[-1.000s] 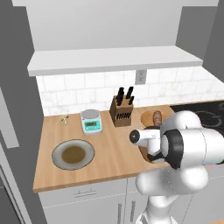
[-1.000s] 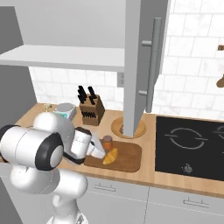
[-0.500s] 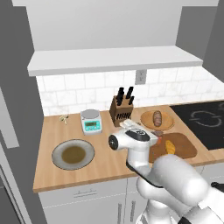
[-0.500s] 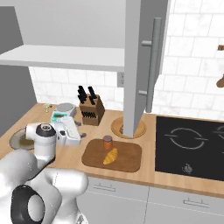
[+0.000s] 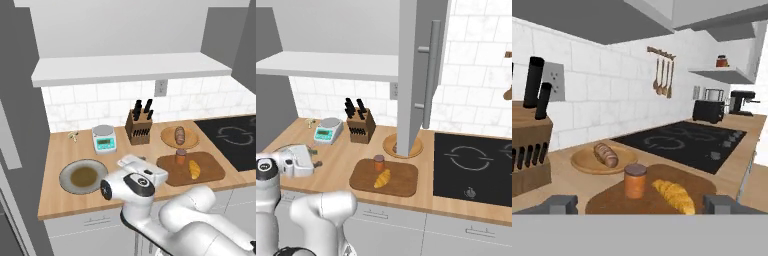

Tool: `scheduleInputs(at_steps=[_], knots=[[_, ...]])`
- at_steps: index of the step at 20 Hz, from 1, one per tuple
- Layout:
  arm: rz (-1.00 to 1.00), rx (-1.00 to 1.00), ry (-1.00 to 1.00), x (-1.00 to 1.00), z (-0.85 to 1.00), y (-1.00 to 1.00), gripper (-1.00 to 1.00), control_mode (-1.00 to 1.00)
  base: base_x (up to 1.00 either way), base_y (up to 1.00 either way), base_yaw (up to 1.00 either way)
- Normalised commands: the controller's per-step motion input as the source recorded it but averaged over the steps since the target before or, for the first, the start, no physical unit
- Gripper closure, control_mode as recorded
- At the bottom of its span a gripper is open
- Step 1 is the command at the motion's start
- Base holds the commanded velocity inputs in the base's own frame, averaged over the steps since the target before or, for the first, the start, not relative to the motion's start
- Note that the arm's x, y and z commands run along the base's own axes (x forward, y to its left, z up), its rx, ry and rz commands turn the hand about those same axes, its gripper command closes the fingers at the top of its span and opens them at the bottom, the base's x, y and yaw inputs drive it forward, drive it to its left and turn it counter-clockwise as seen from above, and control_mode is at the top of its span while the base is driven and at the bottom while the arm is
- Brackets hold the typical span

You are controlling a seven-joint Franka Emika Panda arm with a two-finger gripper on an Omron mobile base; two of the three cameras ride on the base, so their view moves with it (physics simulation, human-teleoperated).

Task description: From the different types of pastries on the counter, select a croissant and place it on the cutting board. Then retrieve a jar of jam from the cabinet and place it alongside the croissant on the cutting board.

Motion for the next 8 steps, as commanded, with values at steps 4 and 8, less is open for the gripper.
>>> scheduleInputs(at_steps=[4, 8], knots=[[0.06, 0.0, 0.53, -0.82, 0.0, 0.62, -1.0, -1.0, 0.0, 0.0, 0.0], [0.12, 0.0, 0.5, -0.8, 0.0, 0.44, -1.0, -1.0, 0.0, 0.0, 0.0]])
